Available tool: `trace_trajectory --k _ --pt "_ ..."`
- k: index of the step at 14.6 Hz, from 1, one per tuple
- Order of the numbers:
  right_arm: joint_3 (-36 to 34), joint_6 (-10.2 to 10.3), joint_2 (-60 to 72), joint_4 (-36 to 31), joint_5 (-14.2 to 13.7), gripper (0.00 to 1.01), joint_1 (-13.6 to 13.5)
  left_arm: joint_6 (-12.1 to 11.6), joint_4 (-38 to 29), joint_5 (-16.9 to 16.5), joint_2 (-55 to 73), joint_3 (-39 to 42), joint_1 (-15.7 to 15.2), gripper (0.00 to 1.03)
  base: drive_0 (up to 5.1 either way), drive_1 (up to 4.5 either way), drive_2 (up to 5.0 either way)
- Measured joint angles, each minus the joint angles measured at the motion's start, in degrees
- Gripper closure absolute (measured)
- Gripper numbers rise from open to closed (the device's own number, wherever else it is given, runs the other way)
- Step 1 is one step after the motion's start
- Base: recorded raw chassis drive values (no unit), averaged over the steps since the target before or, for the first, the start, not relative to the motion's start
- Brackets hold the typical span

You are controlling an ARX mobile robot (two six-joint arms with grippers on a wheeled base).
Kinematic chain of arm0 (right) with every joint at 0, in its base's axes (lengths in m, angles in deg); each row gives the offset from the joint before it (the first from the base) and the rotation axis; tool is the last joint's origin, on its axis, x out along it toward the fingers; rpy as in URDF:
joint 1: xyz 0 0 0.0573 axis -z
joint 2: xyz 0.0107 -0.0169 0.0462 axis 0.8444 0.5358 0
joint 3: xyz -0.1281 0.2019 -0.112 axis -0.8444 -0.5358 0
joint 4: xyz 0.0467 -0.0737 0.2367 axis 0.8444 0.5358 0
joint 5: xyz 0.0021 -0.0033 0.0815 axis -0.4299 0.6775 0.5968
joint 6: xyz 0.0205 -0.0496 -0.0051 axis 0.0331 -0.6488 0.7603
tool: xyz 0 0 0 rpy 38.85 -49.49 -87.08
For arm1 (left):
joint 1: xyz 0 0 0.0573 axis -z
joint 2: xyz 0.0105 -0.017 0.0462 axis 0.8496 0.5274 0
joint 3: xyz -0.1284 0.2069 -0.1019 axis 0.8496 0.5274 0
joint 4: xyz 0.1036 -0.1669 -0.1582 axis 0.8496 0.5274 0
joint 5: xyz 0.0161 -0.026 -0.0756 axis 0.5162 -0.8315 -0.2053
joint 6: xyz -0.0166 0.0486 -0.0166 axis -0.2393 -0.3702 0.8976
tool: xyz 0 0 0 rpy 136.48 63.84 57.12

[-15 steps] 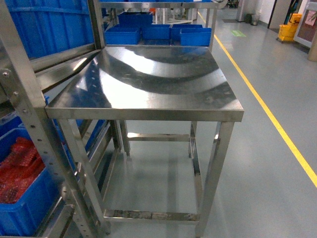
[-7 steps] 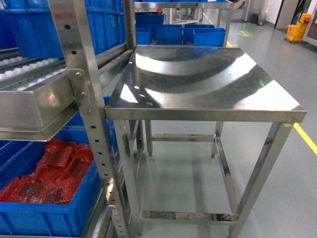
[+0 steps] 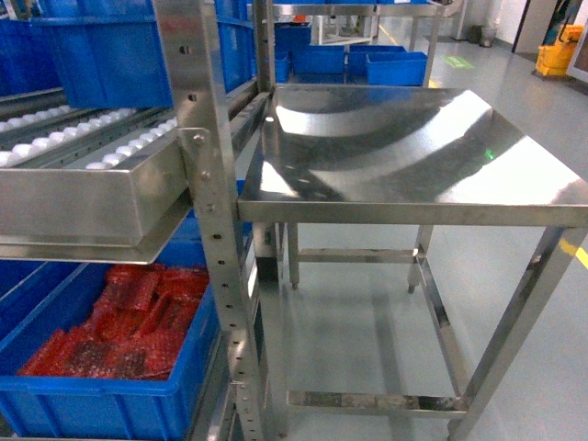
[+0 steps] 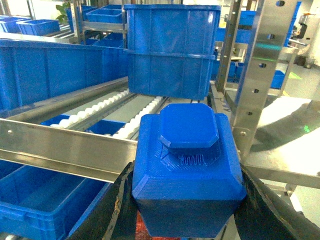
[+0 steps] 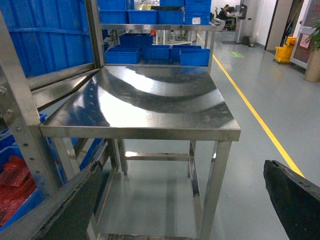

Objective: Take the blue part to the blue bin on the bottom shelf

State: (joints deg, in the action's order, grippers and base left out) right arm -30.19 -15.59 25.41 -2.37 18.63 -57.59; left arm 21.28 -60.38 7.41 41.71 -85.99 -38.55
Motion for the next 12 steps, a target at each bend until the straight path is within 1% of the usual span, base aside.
trace_trajectory --k 12 --pt "0.00 0.00 0.00 0.09 -0.02 0.03 0.00 0.00 0.24 -0.04 0.00 0.00 0.00 0.59 -4.5 2.22 2.2"
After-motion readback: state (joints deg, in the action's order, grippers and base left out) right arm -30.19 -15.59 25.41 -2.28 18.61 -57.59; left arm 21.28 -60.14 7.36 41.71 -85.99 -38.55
